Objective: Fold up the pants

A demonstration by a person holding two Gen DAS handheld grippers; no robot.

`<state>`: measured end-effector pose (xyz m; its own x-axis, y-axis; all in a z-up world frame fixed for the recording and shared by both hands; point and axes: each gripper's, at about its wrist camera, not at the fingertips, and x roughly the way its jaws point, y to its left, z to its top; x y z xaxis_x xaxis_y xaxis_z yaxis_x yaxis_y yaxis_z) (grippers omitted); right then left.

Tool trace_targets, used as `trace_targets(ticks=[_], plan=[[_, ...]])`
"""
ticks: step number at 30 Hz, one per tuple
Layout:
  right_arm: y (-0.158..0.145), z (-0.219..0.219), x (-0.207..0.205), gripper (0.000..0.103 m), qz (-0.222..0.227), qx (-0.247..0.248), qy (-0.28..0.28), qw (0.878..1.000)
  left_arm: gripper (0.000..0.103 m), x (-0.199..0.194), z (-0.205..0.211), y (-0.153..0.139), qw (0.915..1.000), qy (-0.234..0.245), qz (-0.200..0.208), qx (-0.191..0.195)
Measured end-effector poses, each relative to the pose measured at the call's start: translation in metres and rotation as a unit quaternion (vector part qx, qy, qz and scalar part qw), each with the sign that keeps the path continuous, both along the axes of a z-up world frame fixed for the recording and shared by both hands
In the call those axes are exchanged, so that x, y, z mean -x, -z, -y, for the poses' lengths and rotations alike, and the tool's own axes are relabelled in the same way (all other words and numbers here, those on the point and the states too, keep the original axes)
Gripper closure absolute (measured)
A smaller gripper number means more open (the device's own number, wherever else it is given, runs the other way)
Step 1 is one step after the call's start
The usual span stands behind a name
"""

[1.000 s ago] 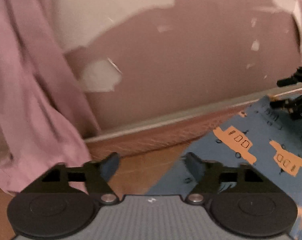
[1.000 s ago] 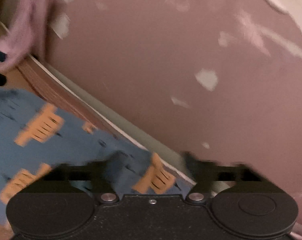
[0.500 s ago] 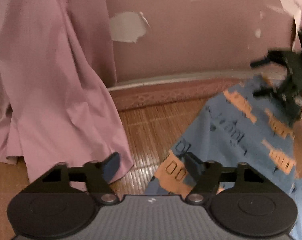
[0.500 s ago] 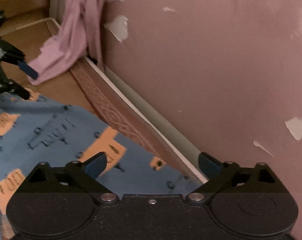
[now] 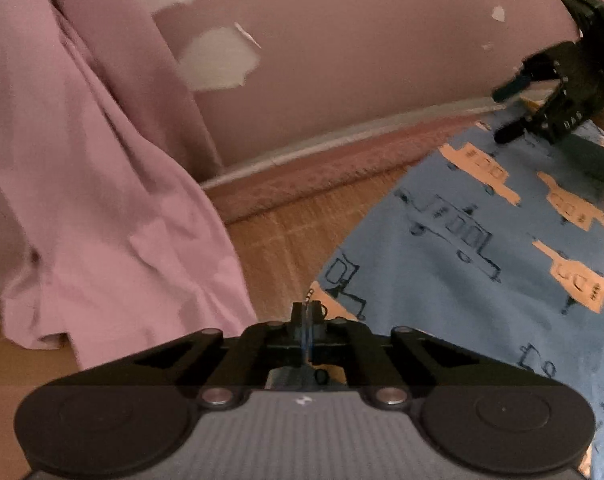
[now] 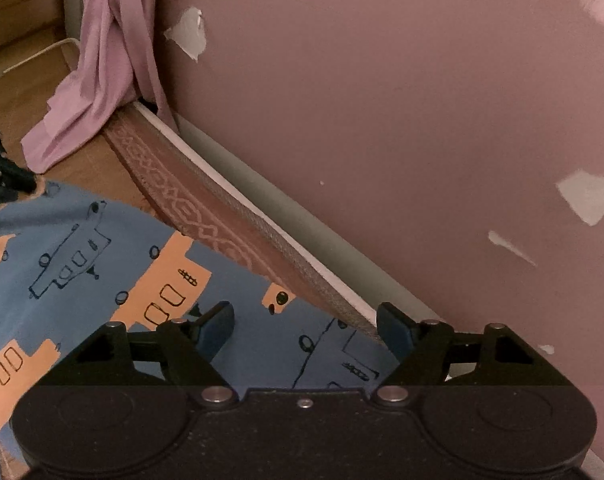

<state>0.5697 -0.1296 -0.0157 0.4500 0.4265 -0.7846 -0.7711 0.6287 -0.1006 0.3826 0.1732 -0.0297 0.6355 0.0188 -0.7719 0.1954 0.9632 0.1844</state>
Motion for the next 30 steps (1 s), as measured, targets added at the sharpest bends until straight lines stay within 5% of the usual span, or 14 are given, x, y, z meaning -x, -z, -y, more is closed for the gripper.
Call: trace_targets(ticks=[6, 12, 19, 23, 25, 30], plan=[[0.003, 0.003, -0.003, 0.035, -0.020, -0.008, -0.005, 1.000, 0.103, 0.026, 0.016, -0.014, 0.9941, -0.016, 0.088, -0.060], [-0.004, -0.004, 0.011, 0.032, 0.018, 0.014, -0.060, 0.998, 0.102, 0.063, 0.040, -0.026, 0.9736, 0.013, 0.190, -0.125], [-0.008, -0.026, 0.024, 0.031, 0.044, 0.064, -0.160, 0.984, 0.102, 0.107, 0.063, -0.026, 0.9361, 0.082, 0.275, -0.203], [-0.007, -0.039, 0.027, 0.029, 0.065, 0.093, -0.196, 0.974, 0.102, 0.133, 0.080, -0.016, 0.9038, 0.143, 0.314, -0.254], [-0.008, -0.040, 0.029, 0.035, 0.068, 0.094, -0.205, 0.972, 0.102, 0.139, 0.085, -0.016, 0.9016, 0.157, 0.313, -0.254], [-0.003, -0.040, 0.044, 0.092, 0.090, 0.108, -0.228, 0.963, 0.102, 0.149, 0.090, -0.014, 0.8918, 0.176, 0.317, -0.271]])
